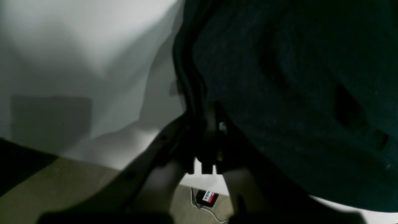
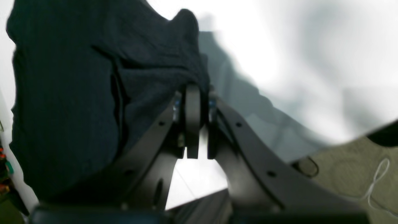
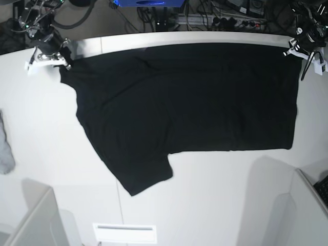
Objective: Fold the T-shirt properly
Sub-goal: 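Drag the shirt back toward the robot with both grippers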
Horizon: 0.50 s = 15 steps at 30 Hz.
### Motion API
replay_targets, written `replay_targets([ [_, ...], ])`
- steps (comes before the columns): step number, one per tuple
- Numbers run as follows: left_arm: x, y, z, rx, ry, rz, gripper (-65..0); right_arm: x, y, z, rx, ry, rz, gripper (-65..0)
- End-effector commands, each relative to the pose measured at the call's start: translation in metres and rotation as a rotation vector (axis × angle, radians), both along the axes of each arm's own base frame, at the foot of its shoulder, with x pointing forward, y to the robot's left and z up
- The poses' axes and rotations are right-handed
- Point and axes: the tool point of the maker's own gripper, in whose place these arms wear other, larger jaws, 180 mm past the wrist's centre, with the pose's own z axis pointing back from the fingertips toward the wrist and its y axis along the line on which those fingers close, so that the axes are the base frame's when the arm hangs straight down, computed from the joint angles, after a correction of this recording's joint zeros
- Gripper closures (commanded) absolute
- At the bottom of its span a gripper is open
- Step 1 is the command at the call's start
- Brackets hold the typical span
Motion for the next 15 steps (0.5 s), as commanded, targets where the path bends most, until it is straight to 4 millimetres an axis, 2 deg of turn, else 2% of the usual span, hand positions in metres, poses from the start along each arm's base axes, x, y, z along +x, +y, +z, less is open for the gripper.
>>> replay_targets([
  [1, 0.002, 0.009, 0.009, 0.039, -0.016, 0.0, 0.0, 0.002, -0.01, 0.009, -0.042, -0.03, -0.01, 0.0],
  [9, -0.006, 0.008, 0.007, 0.038, 0.001, -0.001, 0.0, -0.017, -0.01, 0.002, -0.043, 0.016, -0.009, 0.0],
  [15, -0.012, 0.007, 0.005, 0.037, 0.018, -0.003, 0.0, -0.021, -0.005, 0.0, -0.019, 0.044, 0.01, 0.0],
])
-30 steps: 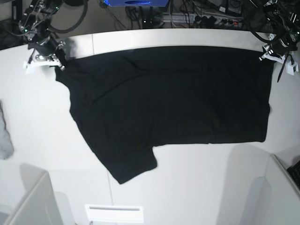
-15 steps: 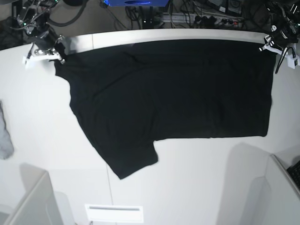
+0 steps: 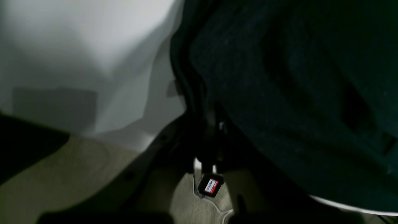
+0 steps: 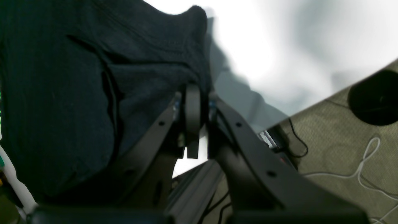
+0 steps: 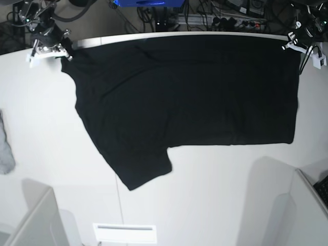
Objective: Fold the T-shirt properly
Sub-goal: 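Drag the shirt back toward the robot with both grippers, then release the shirt and move the right gripper to the sleeve side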
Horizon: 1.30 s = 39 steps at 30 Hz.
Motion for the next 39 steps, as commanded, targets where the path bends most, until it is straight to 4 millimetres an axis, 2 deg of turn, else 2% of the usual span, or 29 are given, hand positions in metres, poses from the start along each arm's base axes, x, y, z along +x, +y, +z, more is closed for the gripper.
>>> replay_targets([
  [1, 0.005, 0.009, 0.01, 0.034, -0.027, -0.004, 0.0, 0.005, -0.009, 0.009, -0.033, -0.029, -0.005, 0.0],
  [3, 0.005, 0.009, 0.01, 0.035, -0.027, -0.003, 0.0, 0.005, -0.009, 0.009, -0.034, -0.029, -0.006, -0.5],
  [4, 0.005, 0.009, 0.01, 0.035, -0.027, -0.003, -0.3, 0.005, -0.009, 0.009, -0.034, -0.029, -0.006, -7.4],
  [6, 0.004, 0.01, 0.011, 0.037, -0.027, -0.001, -14.2, 0.005, -0.009, 0.01, -0.037, -0.031, -0.005, -22.4],
  [8, 0.002, 0.019, 0.02, 0.065, -0.044, 0.022, -26.7, 0.006, -0.012, 0.016, -0.049, -0.045, -0.013, -29.7],
  [10, -0.003, 0.031, 0.033, 0.103, -0.07, 0.065, -38.2, 0.004, -0.022, 0.024, -0.069, -0.067, -0.063, -29.1],
  [13, -0.008, 0.05, 0.061, 0.18, -0.123, 0.123, -45.7, 0.008, -0.036, 0.037, -0.104, -0.103, -0.097, -29.7],
  [15, -0.007, 0.058, 0.076, 0.222, -0.153, 0.14, -45.6, 0.022, -0.042, 0.047, -0.126, -0.142, -0.09, -29.9],
  [19, 0.019, 0.059, 0.096, 0.258, -0.232, 0.123, -45.6, 0.061, -0.052, 0.07, -0.161, -0.233, -0.053, -30.0],
  [22, 0.047, 0.064, 0.116, 0.297, -0.289, 0.083, -45.6, 0.094, -0.044, 0.086, -0.179, -0.299, 0.024, -30.0],
  [26, 0.09, 0.059, 0.134, 0.333, -0.323, -0.049, -45.6, 0.137, -0.02, 0.099, -0.161, -0.366, 0.131, -30.0],
  [29, 0.117, 0.054, 0.147, 0.349, -0.36, -0.101, -45.6, 0.162, -0.009, 0.094, -0.129, -0.373, 0.171, -30.0],
  [34, 0.138, 0.059, 0.148, 0.421, -0.314, -0.12, -45.6, 0.199, 0.002, 0.085, -0.086, -0.361, 0.218, -30.0],
  [39, 0.156, 0.047, 0.141, 0.441, -0.279, -0.178, -45.6, 0.247, 0.014, 0.083, -0.05, -0.346, 0.272, -30.2],
])
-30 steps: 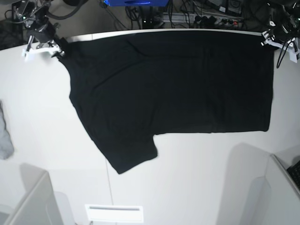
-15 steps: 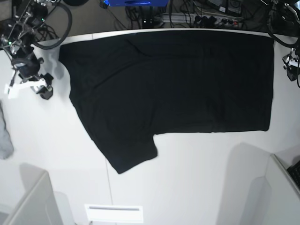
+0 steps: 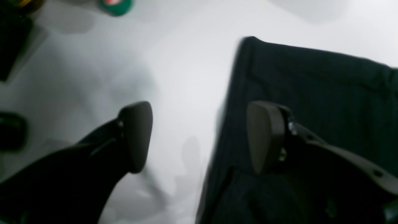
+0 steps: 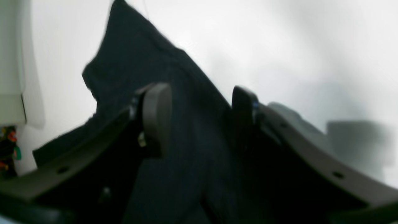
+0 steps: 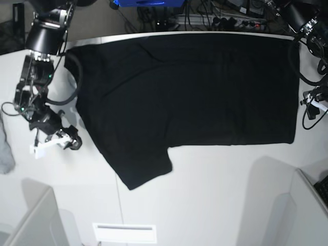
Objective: Fold the T-shirt properly
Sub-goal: 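Release the shirt and move the right gripper to the sleeve side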
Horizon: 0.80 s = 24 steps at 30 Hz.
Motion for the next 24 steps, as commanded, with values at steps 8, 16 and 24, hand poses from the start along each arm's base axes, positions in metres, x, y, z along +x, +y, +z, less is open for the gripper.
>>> replay_targets([
  [8, 0.004, 0.006, 0.011, 0.031, -0.024, -0.003, -45.6, 0.086, 0.029, 0.017, -0.057, -0.091, 0.206, -30.2],
  [16, -0.014, 0.023, 0.014, 0.051, -0.006, 0.038, -45.6, 0.121, 0.047, -0.005, -0.104, -0.069, 0.291, -32.4],
  [24, -0.025, 0.039, 0.022, 0.059, -0.03, 0.096, -45.6, 0.12, 0.054, -0.042, -0.178, -0.034, 0.285, -38.1],
])
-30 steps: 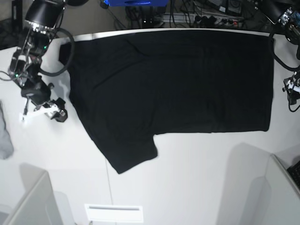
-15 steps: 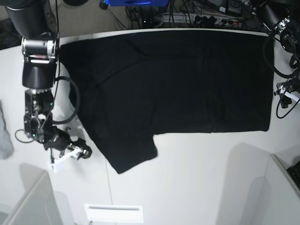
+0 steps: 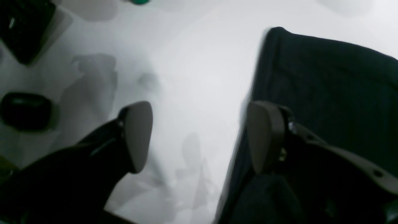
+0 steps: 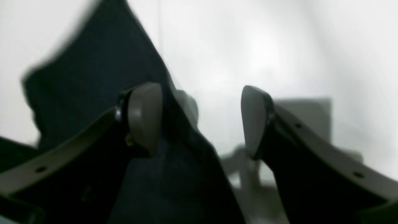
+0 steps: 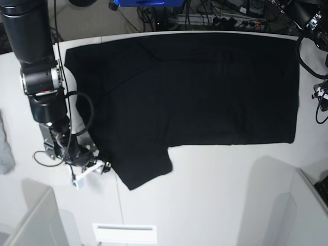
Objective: Fold the T-shirt properly
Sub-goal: 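Release the shirt and move the right gripper to the sleeve side, then grasp the shirt's side edges with both grippers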
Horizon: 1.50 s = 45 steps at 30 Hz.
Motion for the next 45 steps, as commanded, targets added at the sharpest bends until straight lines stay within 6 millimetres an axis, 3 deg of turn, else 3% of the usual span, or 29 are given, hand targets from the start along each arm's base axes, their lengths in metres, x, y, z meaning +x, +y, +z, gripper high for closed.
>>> replay_targets([
  [1, 0.005, 0.006, 0.016, 0.039, -0.035, -0.01, -45.6, 0.015, 0.005, 0.019, -0.012, -0.037, 0.029, -38.1],
  [9, 0.002, 0.005, 0.007, 0.021, -0.015, -0.008, -45.6, 0.008, 0.041, 0.009, -0.04, -0.019, 0.126, -37.5],
  [11, 0.0, 0.007, 0.002, 0.007, -0.005, -0.001, -45.6, 0.008, 0.041, 0.009, -0.04, -0.02, 0.122, -36.0],
  [13, -0.003, 0.009, -0.007, -0.015, 0.011, 0.009, -45.6, 0.011, 0.041, 0.01, -0.041, -0.04, 0.113, -29.3],
  [19, -0.004, 0.011, -0.025, -0.06, 0.04, 0.025, -45.6, 0.008, 0.039, 0.005, -0.039, -0.051, 0.099, -1.1],
  [20, -0.002, 0.012, -0.026, -0.067, 0.036, 0.028, -45.6, 0.008, 0.039, 0.005, -0.037, -0.055, 0.095, 0.0],
  [27, 0.053, 0.018, -0.021, -0.011, 0.075, -0.036, -45.7, 0.007, 0.039, 0.003, -0.036, -0.051, 0.093, 0.0],
  [32, 0.089, 0.028, -0.034, -0.023, 0.083, -0.037, -45.7, 0.007, 0.04, 0.003, -0.035, -0.05, 0.094, 0.0],
  [37, 0.127, 0.016, -0.053, -0.071, 0.053, -0.091, -45.7, 0.007, 0.039, 0.004, -0.036, -0.051, 0.093, 0.0],
  [45, 0.164, -0.001, -0.078, -0.162, 0.007, -0.119, -45.6, 0.007, 0.039, 0.003, -0.036, -0.05, 0.093, 0.0],
])
